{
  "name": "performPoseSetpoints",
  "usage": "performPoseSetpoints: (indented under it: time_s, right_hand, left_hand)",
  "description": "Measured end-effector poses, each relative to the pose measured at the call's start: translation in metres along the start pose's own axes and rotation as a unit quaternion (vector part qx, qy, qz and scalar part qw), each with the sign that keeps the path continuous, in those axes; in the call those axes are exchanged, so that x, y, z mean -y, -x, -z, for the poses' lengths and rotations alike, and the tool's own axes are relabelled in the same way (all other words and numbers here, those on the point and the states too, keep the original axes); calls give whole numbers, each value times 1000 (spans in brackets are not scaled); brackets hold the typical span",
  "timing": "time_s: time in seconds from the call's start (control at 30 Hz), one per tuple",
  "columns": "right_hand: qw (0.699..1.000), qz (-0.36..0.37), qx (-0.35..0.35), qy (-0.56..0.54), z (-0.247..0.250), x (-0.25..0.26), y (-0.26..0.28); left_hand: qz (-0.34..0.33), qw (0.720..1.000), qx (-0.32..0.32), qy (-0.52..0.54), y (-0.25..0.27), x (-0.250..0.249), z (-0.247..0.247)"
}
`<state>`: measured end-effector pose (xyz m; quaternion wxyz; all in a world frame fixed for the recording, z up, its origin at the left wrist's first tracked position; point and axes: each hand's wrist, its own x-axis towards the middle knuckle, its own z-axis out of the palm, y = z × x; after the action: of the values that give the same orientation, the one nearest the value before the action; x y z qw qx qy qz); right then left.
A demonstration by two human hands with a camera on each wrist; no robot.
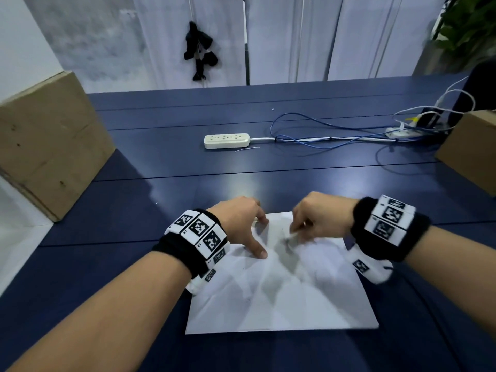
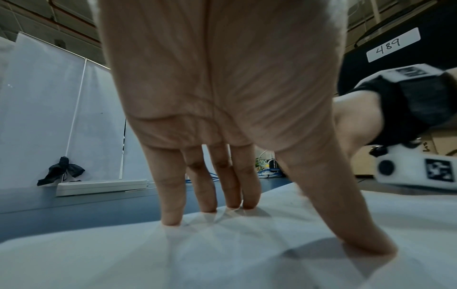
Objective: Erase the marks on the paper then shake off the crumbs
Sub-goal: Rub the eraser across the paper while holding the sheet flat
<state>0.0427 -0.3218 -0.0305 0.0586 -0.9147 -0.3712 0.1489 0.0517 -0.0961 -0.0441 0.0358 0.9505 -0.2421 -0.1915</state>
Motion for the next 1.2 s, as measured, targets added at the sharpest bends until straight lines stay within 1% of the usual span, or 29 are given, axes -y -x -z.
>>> performPoseSetpoints:
  time_s: [0.07, 0.1, 0.13, 0.17, 0.23, 0.27, 0.33, 0.37, 0.43, 0.5, 0.53, 0.57, 0.63, 0.67, 0.73, 0.77, 0.8, 0.9, 0.97, 1.0, 1.03, 1.1, 1.17, 1.2]
  right_hand:
    - [996, -47, -57, 54, 5, -9, -14]
    - [992, -70, -74, 70, 6, -13, -17]
    - [991, -74, -82, 77, 4, -15, -16]
    - [992, -60, -83, 75, 2, -15, -11]
    - [998, 4, -58, 37, -3, -7, 5]
    - [999, 30, -27, 9, -5, -1, 13]
    - [998, 42, 43, -21, -6, 6, 19]
    - [998, 31, 51, -26, -5, 5, 17]
    - [1000, -9, 22, 1, 0, -3, 3]
    - [996, -57, -32, 56, 6, -12, -11]
    - [993, -74, -49, 77, 7, -16, -15]
    - [992, -79, -60, 83, 6, -17, -15]
    - [995, -42, -68, 58, 2, -13, -4]
    - [998, -11, -52, 35, -1, -8, 4]
    - [999, 32, 23, 5, -5, 3, 18]
    - [998, 33, 53, 0, -7, 5, 20]
    - [998, 28, 53, 2, -7, 5, 18]
    - [998, -27, -23, 45, 0, -6, -2]
    - [994, -76, -50, 67, 8, -13, -11]
    - [993, -86, -57, 63, 8, -16, -11]
    - [993, -80, -60, 57, 7, -15, -8]
    - [999, -28, -39, 25, 2, -8, 4]
    - [999, 22, 26, -30, -3, 2, 18]
    - [997, 28, 50, -47, -4, 4, 19]
  left_hand:
    - [-1, 1000, -2, 2, 0, 0, 0]
    - [-1, 1000, -4, 3, 1, 0, 0]
    - [-1, 1000, -4, 4, 1, 0, -1]
    - [-1, 1000, -4, 2, 1, 0, -1]
    - [1, 1000, -3, 2, 1, 1, -1]
    - [0, 1000, -5, 3, 0, 1, -1]
    - [-2, 1000, -4, 2, 0, 1, -1]
    - [-2, 1000, -3, 1, 0, 0, -1]
    - [-4, 1000, -2, 0, 0, -1, 0]
    - [-3, 1000, -4, 4, 1, -1, 0]
    - [-2, 1000, -4, 6, 1, -1, 0]
    - [-2, 1000, -4, 6, 1, -1, 0]
    - [-2, 1000, -4, 4, 1, -1, 0]
    - [-2, 1000, -3, 3, 1, -1, 0]
    - [-2, 1000, -3, 1, 1, -1, 1]
    - [-2, 1000, -3, 1, 1, -2, 2]
    - [-2, 1000, -2, 0, 1, -2, 2]
    - [-3, 1000, -2, -5, 1, -3, 2]
    - [-3, 1000, -4, 1, 2, -4, 3]
    - [-3, 1000, -5, 1, 2, -3, 2]
    - [-3, 1000, -6, 0, 2, -3, 2]
    - [0, 1000, -4, 1, 2, -3, 1]
    - [-2, 1000, -3, -7, 2, -1, 1]
    - [-1, 1000, -2, -9, 2, -2, 1]
